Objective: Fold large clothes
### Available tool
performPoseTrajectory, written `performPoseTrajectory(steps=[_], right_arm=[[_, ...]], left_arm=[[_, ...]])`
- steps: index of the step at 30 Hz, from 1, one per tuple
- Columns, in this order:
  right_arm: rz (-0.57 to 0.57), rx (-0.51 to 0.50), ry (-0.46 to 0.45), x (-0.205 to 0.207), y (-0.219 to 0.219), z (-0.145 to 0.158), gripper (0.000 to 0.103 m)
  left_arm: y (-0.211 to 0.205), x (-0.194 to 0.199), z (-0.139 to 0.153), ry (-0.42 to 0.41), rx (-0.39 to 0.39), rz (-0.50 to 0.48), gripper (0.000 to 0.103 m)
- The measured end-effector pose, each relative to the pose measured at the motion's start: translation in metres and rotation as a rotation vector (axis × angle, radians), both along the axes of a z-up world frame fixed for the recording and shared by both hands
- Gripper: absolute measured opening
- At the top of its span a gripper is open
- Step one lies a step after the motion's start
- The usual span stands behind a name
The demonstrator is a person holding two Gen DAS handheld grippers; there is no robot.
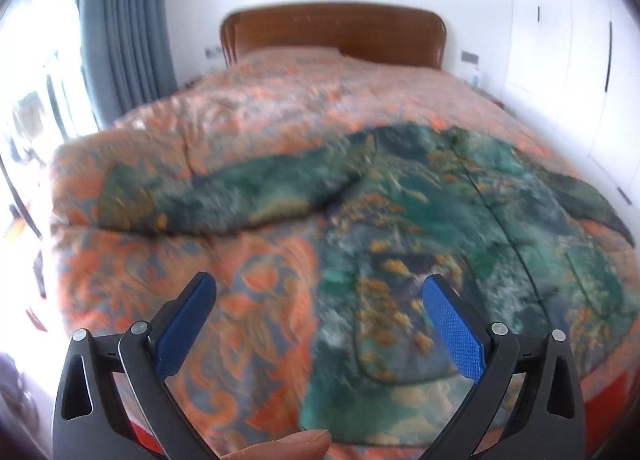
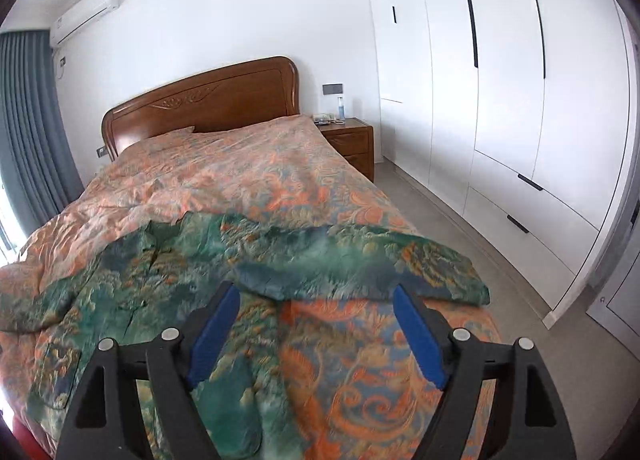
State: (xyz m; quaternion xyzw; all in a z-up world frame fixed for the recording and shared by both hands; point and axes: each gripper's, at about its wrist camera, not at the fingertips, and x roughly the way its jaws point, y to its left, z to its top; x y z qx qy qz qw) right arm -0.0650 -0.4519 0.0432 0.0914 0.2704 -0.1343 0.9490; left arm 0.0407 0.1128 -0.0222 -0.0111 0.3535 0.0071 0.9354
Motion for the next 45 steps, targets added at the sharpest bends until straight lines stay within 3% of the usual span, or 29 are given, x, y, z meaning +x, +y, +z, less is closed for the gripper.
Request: performPoseTrajectory(steps=[3,8,13,17,25,27,28,29,31,32,34,36,39,42,45], right_arm=[[-0.069,0.105,-0.044,0.006,-0.035,0.001,0.081],[-0.178,0.302,-0.138,0.014,-0.102,-0.012,0.081],[-0.255,0.550,-0.046,0.038,-0.155,-0.080,0.081],[-0.355,0.746,-0.039,0.042,-0.180,-0.140,0.081],[-0.507,0.882,-0.124,0.060,-0.218,-0.200,0.081],[-0.540,0.896,-0.156,0.065,-0.223,-0.206,0.077],[-0.546,0.898,-0.163,0.067,-0.225,-0.207,0.066],[-0.545,0.900,-0.160,0.071,-0.227,-0.208,0.047],[-0.542,0.856,-0.094,0.079,-0.225,-0.202,0.020],[-0.532,0.805,-0.062,0.084,-0.220,-0.193,0.015],[-0.488,0.650,-0.035,0.093,-0.203,-0.159,0.014],[-0.411,0.519,-0.066,0.100,-0.181,-0.116,0.014],[-0.282,0.429,-0.128,0.115,-0.142,-0.056,0.013],[-0.104,0.301,-0.174,0.146,-0.069,0.007,0.013],[0.055,0.211,-0.180,0.180,0.015,0.038,0.013]], left_arm=[[0.005,0.001,-0.007,0.064,-0.070,-0.006,0.103],[0.003,0.000,-0.012,0.077,-0.121,0.009,0.103],[-0.009,0.003,-0.019,0.108,-0.116,0.001,0.103],[-0.021,0.008,-0.026,0.138,-0.094,-0.013,0.103],[-0.034,0.016,-0.035,0.179,-0.096,-0.016,0.103],[-0.037,0.017,-0.039,0.194,-0.090,-0.019,0.103],[-0.037,0.018,-0.041,0.199,-0.087,-0.020,0.103],[-0.037,0.018,-0.042,0.203,-0.087,-0.020,0.103],[-0.036,0.017,-0.043,0.202,-0.097,-0.020,0.103],[-0.034,0.016,-0.043,0.197,-0.101,-0.019,0.103],[-0.031,0.016,-0.044,0.189,-0.107,-0.015,0.103],[-0.027,0.017,-0.047,0.192,-0.122,-0.013,0.103],[-0.021,0.018,-0.053,0.204,-0.161,-0.009,0.103],[-0.014,0.013,-0.053,0.200,-0.196,-0.009,0.103],[-0.006,0.004,-0.050,0.179,-0.208,-0.003,0.103]])
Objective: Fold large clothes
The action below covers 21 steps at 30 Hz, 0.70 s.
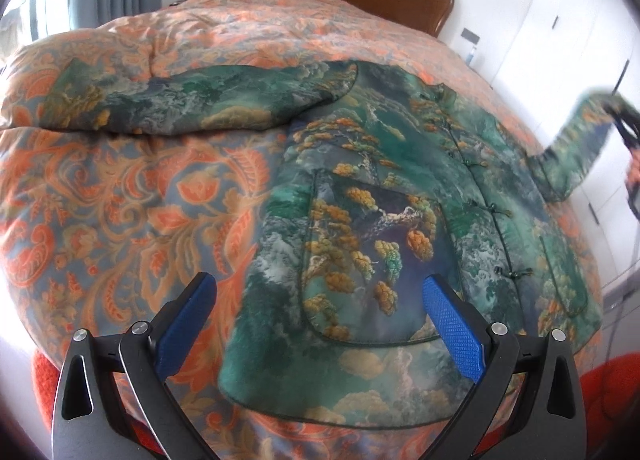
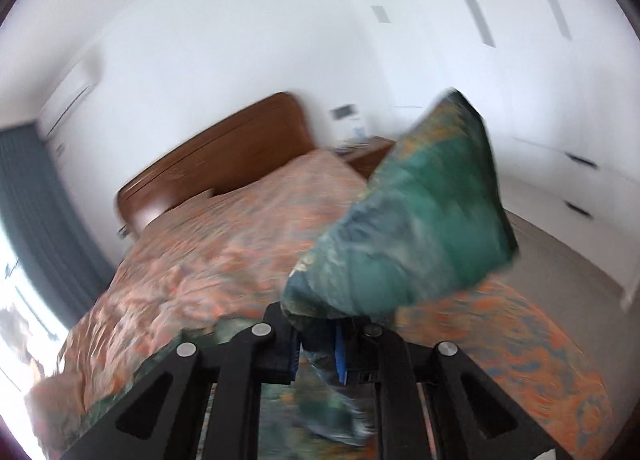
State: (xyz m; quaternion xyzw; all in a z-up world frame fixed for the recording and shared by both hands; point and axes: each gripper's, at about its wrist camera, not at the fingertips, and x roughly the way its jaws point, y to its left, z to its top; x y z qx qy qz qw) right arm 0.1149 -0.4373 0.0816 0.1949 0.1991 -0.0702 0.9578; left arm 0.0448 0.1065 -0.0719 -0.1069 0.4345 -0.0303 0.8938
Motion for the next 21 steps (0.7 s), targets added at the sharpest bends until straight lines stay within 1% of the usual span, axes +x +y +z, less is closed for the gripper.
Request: performPoseTrajectory(steps=[2,4,5,8,11,14,15,16,18,20,21], right_arm=[[0.073,-0.015,0.002,0.023,0.045,0.005,0.013],[0.143,-0.032,0.020,0.048,0.097,-0.001,0.013],[0.179,-0.037,0.040,0.061,0.125,-0.010,0.013],[0.240,-0.056,0.111,0.089,0.182,-0.041,0.013],[0.280,-0.123,0.218,0.115,0.231,-0.093,0.013],[0.294,-0.131,0.314,0.125,0.248,-0.138,0.013],[0.301,-0.115,0.359,0.128,0.250,-0.157,0.013],[0.304,-0.097,0.386,0.121,0.252,-0.167,0.013],[0.317,-0.056,0.443,0.125,0.254,-0.190,0.013],[0.319,-0.041,0.470,0.123,0.253,-0.206,0.014],[0.327,-0.034,0.480,0.123,0.251,-0.211,0.016]], left_arm=[[0.007,-0.005,0.001,-0.007,-0.010,0.008,0.103],[0.014,-0.010,0.000,-0.007,-0.019,0.020,0.103],[0.019,-0.012,-0.001,-0.005,-0.026,0.027,0.103],[0.029,-0.016,-0.003,-0.003,-0.041,0.046,0.103],[0.039,-0.019,-0.003,-0.008,-0.054,0.067,0.103],[0.046,-0.020,-0.005,-0.006,-0.065,0.088,0.103],[0.048,-0.019,-0.006,-0.004,-0.067,0.094,0.103],[0.049,-0.019,-0.006,-0.001,-0.068,0.097,0.103],[0.049,-0.017,-0.008,0.005,-0.065,0.099,0.103],[0.046,-0.015,-0.010,0.014,-0.059,0.094,0.103],[0.045,-0.014,-0.012,0.020,-0.056,0.090,0.103]])
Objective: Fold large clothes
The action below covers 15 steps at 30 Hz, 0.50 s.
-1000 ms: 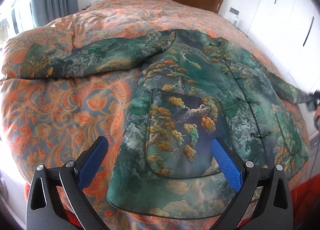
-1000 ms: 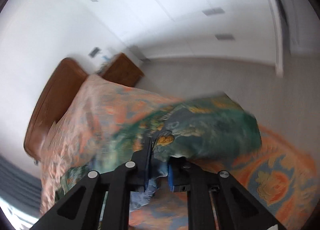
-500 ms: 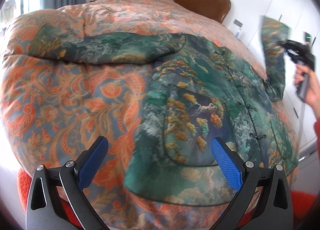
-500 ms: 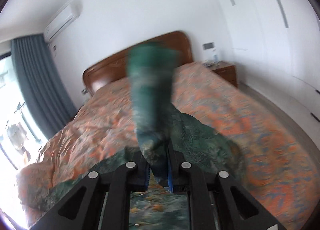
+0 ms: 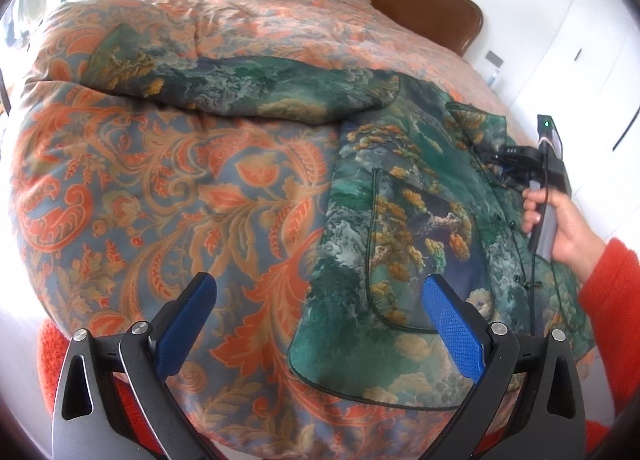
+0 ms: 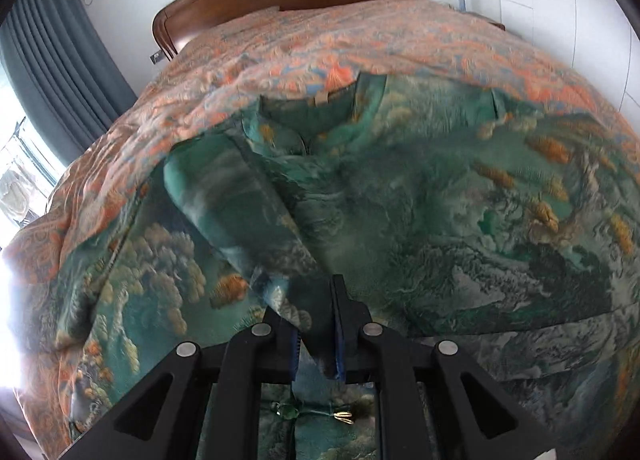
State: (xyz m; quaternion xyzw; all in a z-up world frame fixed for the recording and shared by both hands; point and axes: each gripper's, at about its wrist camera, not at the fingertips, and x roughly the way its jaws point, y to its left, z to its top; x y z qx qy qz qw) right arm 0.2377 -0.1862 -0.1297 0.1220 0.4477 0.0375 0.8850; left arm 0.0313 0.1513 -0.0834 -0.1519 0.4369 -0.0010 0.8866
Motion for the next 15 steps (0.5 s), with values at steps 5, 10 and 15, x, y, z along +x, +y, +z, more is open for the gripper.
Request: performPoseTrajectory(steps=[5,10,15], right_arm=[[0.077,0.065,0.062,0.005,-0.002,-0.016,0.054],[0.185,0.055,0.041,-0.011,0.007,0.004,0.061],[0.209,0.093,-0.033,-0.041,-0.015,0.036,0.061]], left_arm=[[-0.013,0.005,-0.003,0.023,0.016,-0.031,0.103],[-0.026,0.009,-0.003,0.035,0.048,-0.077,0.103],[-0.039,0.019,0.000,0.046,0.050,-0.138,0.103]])
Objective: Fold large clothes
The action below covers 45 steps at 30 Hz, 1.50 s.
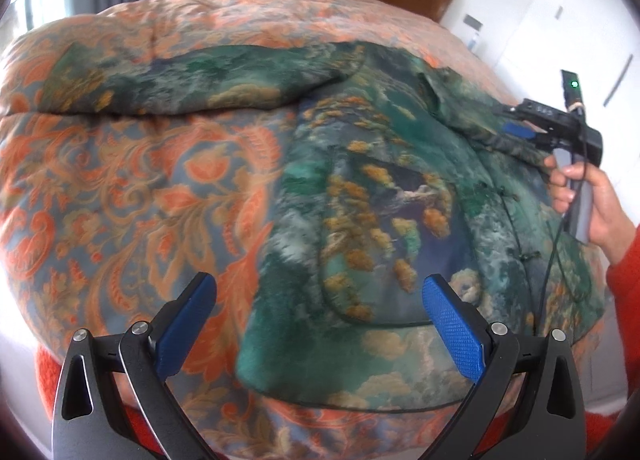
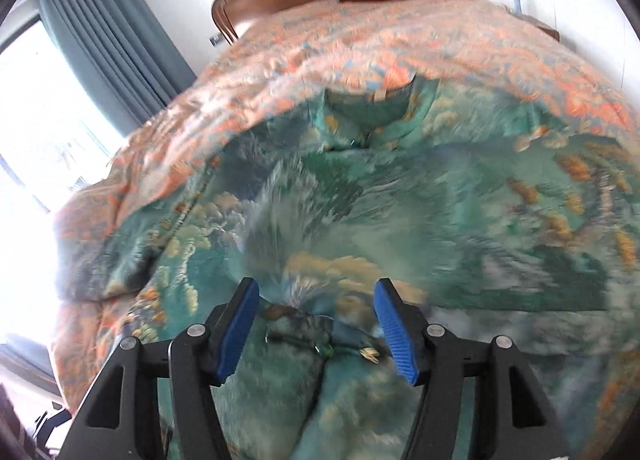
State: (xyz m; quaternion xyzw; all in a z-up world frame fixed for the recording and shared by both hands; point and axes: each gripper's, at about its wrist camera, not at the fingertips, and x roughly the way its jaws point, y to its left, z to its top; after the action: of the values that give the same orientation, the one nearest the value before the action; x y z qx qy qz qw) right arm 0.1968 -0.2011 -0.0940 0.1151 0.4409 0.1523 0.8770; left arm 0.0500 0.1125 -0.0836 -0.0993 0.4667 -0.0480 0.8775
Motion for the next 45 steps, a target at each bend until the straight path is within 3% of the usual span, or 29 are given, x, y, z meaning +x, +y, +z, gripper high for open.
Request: performPoseTrajectory(steps=[5,8,11,14,17,20,22,24,25,27,30,33,36,39,42,45], right_arm=[[-0.080,-0.024,-0.083,-0.024,-0.053,0.032,0.061],[-0.167,-0.062,-0.067,-0.019,-0.096,0.038,0.061],[-0.217,-0.094,0.012,-0.007,-0.136,0.023,0.059],[-0.260,-0.173,0.129,0.002,-0.164,-0.016,0.051],[-0.265,-0.175,0.124,-0.001,-0.170,-0.031,0.051],[-0.267,-0.199,0.103,-0.003,-0.166,-0.033,0.052],[-0.263,-0.210,0.099,-0.004,-0.164,-0.035,0.052],[-0.259,-0.215,0.094,-0.004,-0.162,-0.038,0.053],[-0.252,-0.217,0.092,-0.004,-0.161,-0.039,0.053],[-0.236,-0.219,0.096,-0.001,-0.158,-0.042,0.053],[-0.219,-0.191,0.131,0.007,-0.164,-0.027,0.053],[-0.283,-0.111,0.046,0.022,-0.182,0.013,0.053],[-0.292,-0.081,0.030,0.055,-0.188,0.024,0.053],[-0.333,-0.117,0.113,0.095,-0.190,0.002,0.053],[-0.368,-0.137,0.262,0.118,-0.191,-0.050,0.053],[-0.381,-0.187,0.207,0.113,-0.184,-0.058,0.053]], left_arm=[[-0.026,0.045,0.025,0.027,-0.102,-0.179,0.103],[-0.049,0.088,0.039,0.014,-0.142,-0.252,0.103],[-0.081,0.140,0.040,0.008,-0.085,-0.297,0.103],[-0.109,0.185,0.032,0.032,-0.053,-0.352,0.102],[-0.139,0.230,0.018,0.064,-0.031,-0.391,0.102],[-0.163,0.271,0.002,0.118,-0.059,-0.383,0.101],[-0.173,0.292,-0.008,0.140,-0.062,-0.345,0.094],[-0.189,0.307,-0.020,0.180,-0.033,-0.325,0.055],[-0.197,0.314,-0.029,0.208,-0.002,-0.321,0.049],[-0.209,0.319,-0.046,0.237,0.061,-0.317,0.046],[-0.215,0.315,-0.054,0.201,0.112,-0.325,0.047],[-0.214,0.312,-0.056,0.180,0.117,-0.338,0.048],[-0.209,0.311,-0.057,0.180,0.089,-0.338,0.048],[-0.200,0.311,-0.060,0.183,0.058,-0.337,0.050],[-0.194,0.306,-0.064,0.175,0.053,-0.338,0.051],[-0.189,0.302,-0.064,0.165,0.056,-0.343,0.051]])
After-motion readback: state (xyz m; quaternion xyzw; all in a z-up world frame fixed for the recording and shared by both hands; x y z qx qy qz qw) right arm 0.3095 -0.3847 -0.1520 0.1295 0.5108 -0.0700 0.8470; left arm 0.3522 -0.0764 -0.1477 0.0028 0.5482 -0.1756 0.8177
